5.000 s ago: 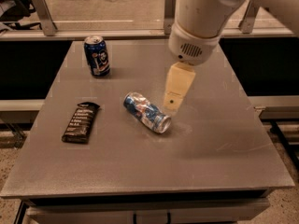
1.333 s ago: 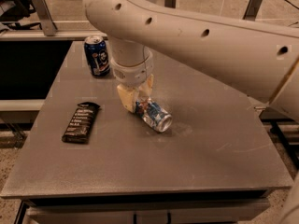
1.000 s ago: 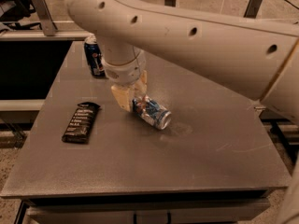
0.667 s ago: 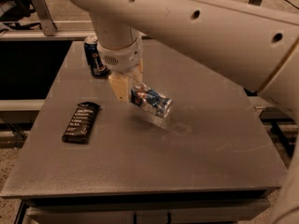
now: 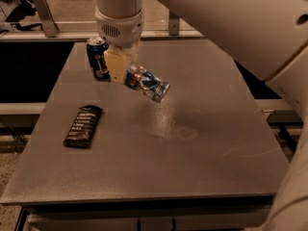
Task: Place redbull can upright
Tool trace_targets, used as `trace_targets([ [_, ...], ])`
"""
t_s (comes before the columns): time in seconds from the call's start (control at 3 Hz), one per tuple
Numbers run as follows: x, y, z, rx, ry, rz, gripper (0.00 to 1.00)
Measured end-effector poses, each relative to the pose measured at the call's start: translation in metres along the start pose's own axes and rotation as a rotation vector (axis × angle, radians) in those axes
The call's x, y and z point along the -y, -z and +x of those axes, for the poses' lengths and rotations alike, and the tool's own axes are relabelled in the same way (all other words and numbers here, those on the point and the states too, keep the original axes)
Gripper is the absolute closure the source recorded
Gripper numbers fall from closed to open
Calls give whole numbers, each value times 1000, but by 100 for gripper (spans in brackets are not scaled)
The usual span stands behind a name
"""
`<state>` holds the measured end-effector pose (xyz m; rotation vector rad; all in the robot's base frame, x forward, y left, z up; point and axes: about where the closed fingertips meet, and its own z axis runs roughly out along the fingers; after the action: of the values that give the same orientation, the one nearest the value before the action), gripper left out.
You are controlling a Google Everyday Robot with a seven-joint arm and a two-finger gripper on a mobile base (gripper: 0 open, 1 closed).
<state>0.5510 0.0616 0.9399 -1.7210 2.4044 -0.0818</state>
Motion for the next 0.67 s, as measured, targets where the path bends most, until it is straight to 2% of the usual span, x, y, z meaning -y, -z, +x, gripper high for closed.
trace_targets([
  [0.33, 7, 3, 2, 88, 7, 5, 100],
  [0.67, 8, 2, 21, 238, 30, -19, 100],
])
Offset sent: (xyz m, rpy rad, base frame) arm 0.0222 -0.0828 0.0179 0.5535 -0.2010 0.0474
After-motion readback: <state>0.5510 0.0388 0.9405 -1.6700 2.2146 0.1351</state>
